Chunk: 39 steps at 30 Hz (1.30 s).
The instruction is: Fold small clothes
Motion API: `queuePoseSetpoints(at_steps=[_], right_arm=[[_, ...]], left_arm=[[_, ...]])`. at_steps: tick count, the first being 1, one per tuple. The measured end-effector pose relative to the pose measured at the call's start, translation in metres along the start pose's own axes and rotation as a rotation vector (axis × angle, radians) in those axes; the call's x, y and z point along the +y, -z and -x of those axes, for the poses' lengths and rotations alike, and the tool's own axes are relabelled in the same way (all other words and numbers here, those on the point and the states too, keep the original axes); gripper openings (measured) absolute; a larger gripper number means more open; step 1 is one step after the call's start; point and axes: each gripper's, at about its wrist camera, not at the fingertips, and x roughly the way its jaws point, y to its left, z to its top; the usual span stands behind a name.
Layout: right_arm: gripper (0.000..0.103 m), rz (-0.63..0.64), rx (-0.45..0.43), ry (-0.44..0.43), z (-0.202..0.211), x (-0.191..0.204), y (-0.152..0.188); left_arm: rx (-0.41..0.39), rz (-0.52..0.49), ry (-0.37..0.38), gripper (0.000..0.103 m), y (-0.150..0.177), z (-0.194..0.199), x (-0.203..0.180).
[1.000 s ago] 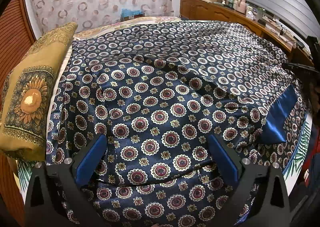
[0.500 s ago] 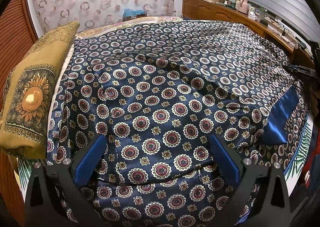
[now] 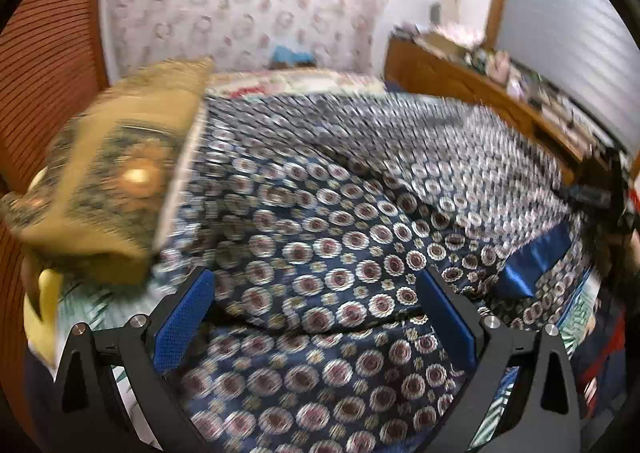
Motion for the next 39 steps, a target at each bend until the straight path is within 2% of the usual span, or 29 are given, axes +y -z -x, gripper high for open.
queuePoseSetpoints(at_steps=[3,4,5,9,13,18,21,23,24,26,27,29,34,39], right_arm=[[0.031,-0.001,0.0,-0.002,0.0,0.0,0.0],[0.031,0.0,0.001,-0.002,-0.001,0.0,0.0],[0.031,0.0,0.001,-0.002,-0.001,0.0,-0.001],[0.031,-0.003,0.0,-0.005,-0.001,-0.001,0.0],[0.031,-0.002,0.0,-0.005,-0.002,-0.001,0.0],[0.031,-0.003,0.0,-0.006,-0.002,-0.002,0.0],[0.031,-0.003,0.0,-0.006,-0.002,-0.002,0.0],[0.031,-0.003,0.0,-0.005,-0.002,-0.002,0.0],[0.031,-0.004,-0.001,-0.005,-0.002,-0.002,0.0],[0.031,-0.01,-0.004,-0.009,-0.002,-0.002,0.001],[0.027,-0.012,-0.004,-0.011,-0.002,-0.002,0.0],[0.008,-0.003,-0.005,-0.025,-0.002,-0.002,0.0],[0.003,0.012,-0.04,-0.054,0.006,0.002,-0.003],[0.003,0.008,-0.12,-0.079,0.041,0.002,-0.007]], left_arm=[[-0.029,0.025,-0.005,0.093,0.006,0.016,0.011],[-0.029,0.031,-0.006,0.088,0.008,0.017,0.014],[-0.029,0.035,-0.006,0.078,0.009,0.018,0.016],[-0.03,0.076,-0.026,0.058,0.014,0.017,0.03],[-0.016,0.059,-0.038,0.037,0.008,0.006,0.03],[0.017,0.025,-0.11,0.036,0.003,-0.011,0.031],[0.042,0.018,-0.108,0.036,0.002,-0.018,0.034],[0.04,0.002,-0.094,0.012,0.001,-0.018,0.032],[0.028,-0.003,-0.086,0.009,0.001,-0.016,0.03],[0.015,0.001,-0.071,0.006,-0.001,-0.013,0.03],[0.008,0.003,-0.068,0.005,-0.002,-0.01,0.029],[-0.008,-0.001,-0.066,0.004,-0.004,-0.004,0.027],[-0.061,0.016,-0.035,0.003,-0.011,0.017,0.024],[-0.107,0.012,-0.014,0.003,-0.02,0.037,0.021]])
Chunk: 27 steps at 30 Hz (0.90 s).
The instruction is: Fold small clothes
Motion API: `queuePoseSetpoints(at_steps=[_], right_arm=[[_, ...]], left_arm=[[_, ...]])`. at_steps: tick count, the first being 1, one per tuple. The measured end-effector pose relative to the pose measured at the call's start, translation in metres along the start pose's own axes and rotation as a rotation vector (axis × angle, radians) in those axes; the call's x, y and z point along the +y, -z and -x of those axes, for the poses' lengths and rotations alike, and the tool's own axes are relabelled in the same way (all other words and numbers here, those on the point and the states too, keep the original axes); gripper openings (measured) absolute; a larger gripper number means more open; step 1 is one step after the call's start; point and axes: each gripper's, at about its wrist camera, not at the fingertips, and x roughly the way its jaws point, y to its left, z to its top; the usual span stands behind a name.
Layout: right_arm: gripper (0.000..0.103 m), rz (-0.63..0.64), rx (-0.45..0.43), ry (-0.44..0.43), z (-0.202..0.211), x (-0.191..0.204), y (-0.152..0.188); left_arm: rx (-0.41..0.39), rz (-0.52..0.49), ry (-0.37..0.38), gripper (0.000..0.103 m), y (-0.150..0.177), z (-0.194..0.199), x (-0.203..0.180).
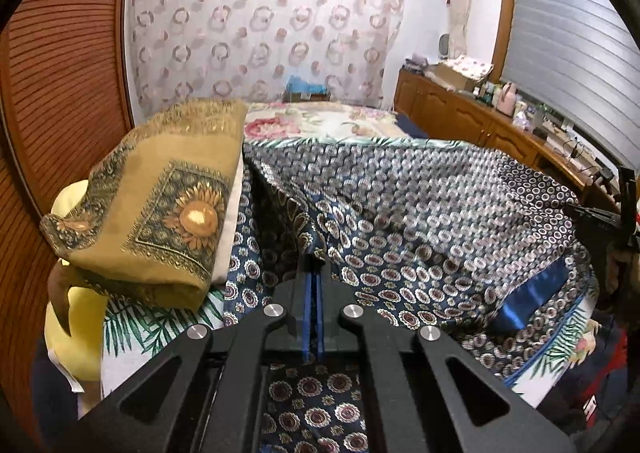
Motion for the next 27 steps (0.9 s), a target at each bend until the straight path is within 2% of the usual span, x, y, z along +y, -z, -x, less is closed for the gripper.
queuePoseSetpoints(at_steps=[4,10,16,18,19,20,22,25,27], right_arm=[[0.003,0.026,-0.019,-0.015,0.025,0.003,-0.001],[0.003,0.035,0.007,-0.031,0.043,0.001,0.02],[0.003,0.031,0.061,-0.021,0.028,-0.002,0.033],[0.003,0.023,0.073,-0.023,0.021,-0.002,0.033],[0.003,0.021,0.076,-0.022,0.019,-0.002,0.032],[0.003,0.018,0.077,-0.022,0.015,-0.004,0.03],[0.003,0.013,0.074,-0.024,0.012,-0.004,0.028],[0.003,0.015,0.066,-0.024,0.017,-0.005,0.03],[0.008,0.011,0.058,-0.028,0.022,-0.005,0.032]], left_arm=[[-0.016,0.026,0.027,0.003,-0.001,0.012,0.007],[0.004,0.039,0.01,0.003,0.015,0.014,0.016],[0.052,0.044,-0.054,0.003,0.025,-0.003,0.023],[0.059,0.054,-0.052,0.003,0.028,-0.005,0.025],[0.063,0.058,-0.048,0.005,0.03,-0.006,0.026],[0.065,0.058,-0.051,0.013,0.031,-0.005,0.027],[0.06,0.054,-0.061,0.021,0.033,-0.004,0.027],[0.062,0.07,-0.063,0.028,0.036,-0.001,0.028],[0.064,0.085,-0.066,0.028,0.04,0.001,0.033]])
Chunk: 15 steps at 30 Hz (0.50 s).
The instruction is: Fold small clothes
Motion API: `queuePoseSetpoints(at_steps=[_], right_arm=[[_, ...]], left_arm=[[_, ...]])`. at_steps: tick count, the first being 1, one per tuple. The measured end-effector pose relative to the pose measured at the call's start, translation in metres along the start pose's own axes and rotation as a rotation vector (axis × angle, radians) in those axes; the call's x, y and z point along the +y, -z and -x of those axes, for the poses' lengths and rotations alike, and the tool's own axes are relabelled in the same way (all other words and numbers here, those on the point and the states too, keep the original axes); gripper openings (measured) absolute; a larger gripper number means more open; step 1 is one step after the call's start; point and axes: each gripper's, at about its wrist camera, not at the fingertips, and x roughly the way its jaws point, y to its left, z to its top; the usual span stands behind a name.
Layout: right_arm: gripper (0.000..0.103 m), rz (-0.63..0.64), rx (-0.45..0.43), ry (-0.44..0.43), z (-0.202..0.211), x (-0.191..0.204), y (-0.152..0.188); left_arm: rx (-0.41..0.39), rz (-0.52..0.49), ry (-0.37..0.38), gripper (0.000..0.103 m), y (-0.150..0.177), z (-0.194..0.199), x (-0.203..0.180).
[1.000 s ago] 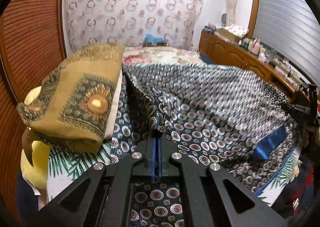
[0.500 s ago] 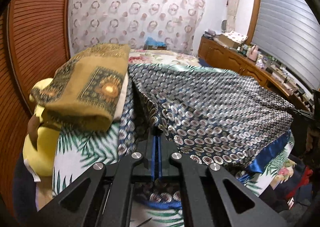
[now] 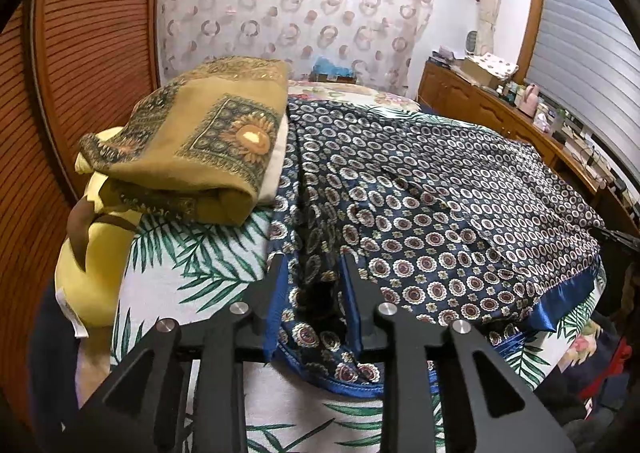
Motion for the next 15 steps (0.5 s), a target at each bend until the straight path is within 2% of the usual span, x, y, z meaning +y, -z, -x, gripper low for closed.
queuePoseSetpoints(at_steps=[4,7,9,11,15], right_arm=[[0.015,-0.012,-0.018,0.022,0.011,0.003,0.004],[0.029,-0.01,-0.041,0.043,0.018,0.009,0.004],[0.043,-0.005,-0.056,0.052,0.022,0.015,0.001],[0.048,0.002,-0.075,0.039,0.027,0.023,-0.001],[0.049,0.032,-0.075,-0.013,0.021,0.047,-0.003]], left_arm=[[0.014,0.013,-0.007,0.034,0.003,-0.006,0.004],[0.026,0.019,-0.013,0.034,0.003,-0.012,0.006],[0.037,0.021,-0.018,0.034,0.003,-0.017,0.008],[0.053,0.029,-0.021,0.034,0.003,-0.024,0.009],[0.075,0.046,-0.019,0.035,0.006,-0.033,0.013]])
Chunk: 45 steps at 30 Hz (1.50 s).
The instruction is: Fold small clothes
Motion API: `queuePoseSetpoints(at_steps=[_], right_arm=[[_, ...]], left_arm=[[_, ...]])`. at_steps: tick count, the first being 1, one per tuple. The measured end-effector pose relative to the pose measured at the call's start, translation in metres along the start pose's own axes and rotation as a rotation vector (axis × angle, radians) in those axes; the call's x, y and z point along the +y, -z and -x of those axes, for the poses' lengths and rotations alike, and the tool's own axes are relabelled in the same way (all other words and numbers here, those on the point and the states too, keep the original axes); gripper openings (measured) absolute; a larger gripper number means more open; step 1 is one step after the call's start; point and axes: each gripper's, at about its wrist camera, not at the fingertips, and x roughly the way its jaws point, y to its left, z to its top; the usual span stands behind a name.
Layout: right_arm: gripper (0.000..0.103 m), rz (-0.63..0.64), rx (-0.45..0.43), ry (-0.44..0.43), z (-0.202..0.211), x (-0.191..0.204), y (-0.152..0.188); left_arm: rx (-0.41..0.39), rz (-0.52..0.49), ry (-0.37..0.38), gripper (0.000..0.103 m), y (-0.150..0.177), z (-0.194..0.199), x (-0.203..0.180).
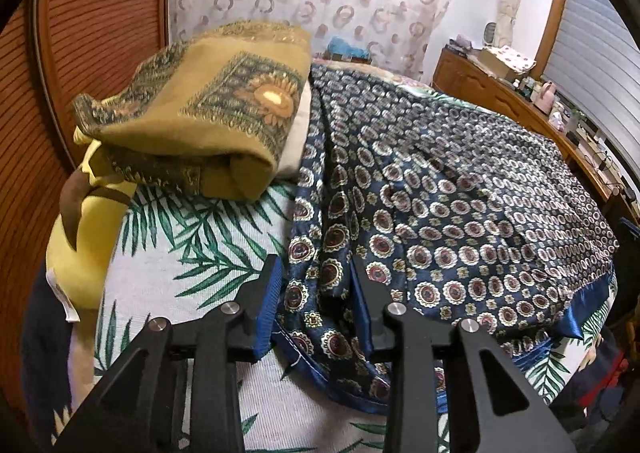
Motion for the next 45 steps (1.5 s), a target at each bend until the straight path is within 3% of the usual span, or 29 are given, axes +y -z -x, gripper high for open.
queuePoseSetpoints(at_steps=[7,16,21,28,35,45], right_arm=[[0.049,0.051,0.055,-0.061,-0.038,0.042,0.005],[0.05,0.07,0.13,-0.054,-0.082,0.061,0.008],[0.063,0.087,0.118,-0.037,-0.086,0.071,0.011],[0.072,0.117,0.108,0.013,-0.088,0.086,0.015],[0.078,0.088,0.105,-0.013,-0.088,0.077,0.016],[0.078,0.093,0.09,-0.024,-0.081,0.071,0.022]], left_arm=[[-0.002,-0.019,-0.02,0.035,-0.001,-0.001,-0.004],[-0.002,-0.039,-0.035,0.036,0.0,-0.002,-0.005],[0.001,-0.047,-0.042,0.037,0.0,-0.002,-0.006],[0.015,-0.052,-0.034,0.036,-0.004,-0.005,-0.009],[0.025,-0.043,0.02,0.007,-0.005,-0.005,-0.01],[-0.083,-0.066,0.078,0.005,-0.015,0.03,-0.033]])
